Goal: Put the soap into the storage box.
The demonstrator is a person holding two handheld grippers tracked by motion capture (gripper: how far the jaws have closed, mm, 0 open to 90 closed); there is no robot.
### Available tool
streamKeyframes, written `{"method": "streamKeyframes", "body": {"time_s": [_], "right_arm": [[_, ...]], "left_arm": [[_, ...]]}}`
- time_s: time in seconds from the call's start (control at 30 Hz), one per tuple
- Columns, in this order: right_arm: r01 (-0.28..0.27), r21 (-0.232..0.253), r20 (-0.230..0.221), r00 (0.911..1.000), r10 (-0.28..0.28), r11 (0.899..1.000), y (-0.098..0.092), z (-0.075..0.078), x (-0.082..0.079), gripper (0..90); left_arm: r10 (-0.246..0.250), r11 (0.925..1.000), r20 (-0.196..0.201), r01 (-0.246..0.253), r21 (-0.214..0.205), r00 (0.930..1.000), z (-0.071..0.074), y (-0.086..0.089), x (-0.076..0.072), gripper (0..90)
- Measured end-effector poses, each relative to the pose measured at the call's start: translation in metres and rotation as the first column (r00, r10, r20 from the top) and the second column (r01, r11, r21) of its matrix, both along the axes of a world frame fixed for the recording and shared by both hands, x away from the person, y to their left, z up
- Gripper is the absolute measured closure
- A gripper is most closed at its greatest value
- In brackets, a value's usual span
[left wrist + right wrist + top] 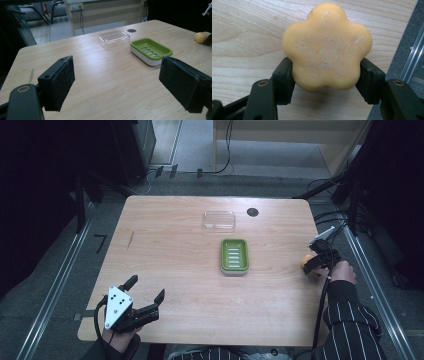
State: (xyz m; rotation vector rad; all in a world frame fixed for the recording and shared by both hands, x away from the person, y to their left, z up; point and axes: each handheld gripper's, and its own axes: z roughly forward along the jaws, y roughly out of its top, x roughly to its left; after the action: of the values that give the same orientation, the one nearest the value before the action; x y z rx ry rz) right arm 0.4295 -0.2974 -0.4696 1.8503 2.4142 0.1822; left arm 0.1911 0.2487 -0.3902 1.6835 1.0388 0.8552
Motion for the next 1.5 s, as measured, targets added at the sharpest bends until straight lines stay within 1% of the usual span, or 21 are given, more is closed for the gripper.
{"method": "streamKeyframes", "body": {"time_s": [0.13,0.2,0.37,0.4,0.43,0.6,0.77,0.8,0.97,1.1,1.13,1.4,1.43,1.47,1.5], "right_arm": [[-0.008,-0.004,0.008,0.9999,0.008,1.0,0.0,0.003,-0.002,39.8],[-0.005,0.006,0.018,0.9998,0.004,1.0,0.0,0.006,-0.003,39.8],[-0.02,0.006,0.026,0.9995,0.02,1.0,0.002,0.01,-0.006,39.8],[-0.031,-0.004,0.035,0.9989,0.031,1.0,0.003,0.012,-0.007,39.8],[-0.031,-0.005,0.034,0.9989,0.031,0.999,0.005,0.013,-0.008,39.8],[-0.045,-0.002,0.043,0.9981,0.045,0.999,0.009,0.018,-0.011,39.8],[-0.07,-0.011,0.053,0.9961,0.07,0.998,0.014,0.021,-0.013,39.8],[-0.074,-0.007,0.055,0.9958,0.074,0.997,0.016,0.022,-0.013,39.8],[-0.109,-0.01,0.061,0.9921,0.109,0.994,0.026,0.026,-0.015,39.8],[-0.124,-0.006,0.065,0.9901,0.124,0.992,0.031,0.028,-0.017,39.8],[-0.138,-0.012,0.067,0.988,0.139,0.99,0.036,0.029,-0.018,39.8],[-0.171,-0.001,0.07,0.9828,0.171,0.985,0.047,0.033,-0.02,39.8],[-0.183,-0.004,0.072,0.9805,0.183,0.983,0.05,0.033,-0.021,39.8],[-0.179,0.001,0.07,0.9815,0.178,0.984,0.052,0.034,-0.021,39.8],[-0.191,-0.002,0.076,0.9787,0.19,0.982,0.052,0.034,-0.021,39.8]], "left_arm": [[0.001,1.0,0.001,-0.001,0.0,1.0,0.0,0.0,0.0,13.7],[0.002,1.0,0.001,-0.002,0.0,1.0,0.0,0.0,0.0,13.7],[0.001,1.0,0.001,-0.001,0.0,1.0,0.0,0.0,0.0,13.7],[0.002,1.0,0.002,-0.002,0.0,1.0,0.0,0.0,0.0,13.7],[0.002,1.0,0.002,-0.002,0.0,1.0,0.0,0.0,0.0,13.7],[0.003,1.0,0.003,-0.003,0.0,1.0,0.0,0.0,0.0,13.7],[0.001,1.0,0.003,-0.001,0.001,1.0,0.0,0.0,0.0,13.7],[0.002,1.0,0.003,-0.002,0.0,1.0,0.0,0.0,0.0,13.7],[0.003,1.0,0.003,-0.003,0.001,1.0,0.0,0.0,-0.001,13.7],[0.004,1.0,0.004,-0.004,0.0,1.0,0.0,0.0,0.0,13.7],[0.003,1.0,0.004,-0.003,0.0,1.0,0.0,0.0,-0.001,13.7],[0.002,1.0,0.005,-0.002,-0.003,1.0,0.0,0.001,0.0,13.7],[0.003,1.0,0.005,-0.003,-0.003,1.0,0.0,0.001,0.0,13.7],[0.003,1.0,0.005,-0.003,-0.003,1.0,0.0,0.001,0.0,13.7],[0.003,1.0,0.005,-0.003,-0.003,1.0,0.0,0.001,0.0,13.7]]}}
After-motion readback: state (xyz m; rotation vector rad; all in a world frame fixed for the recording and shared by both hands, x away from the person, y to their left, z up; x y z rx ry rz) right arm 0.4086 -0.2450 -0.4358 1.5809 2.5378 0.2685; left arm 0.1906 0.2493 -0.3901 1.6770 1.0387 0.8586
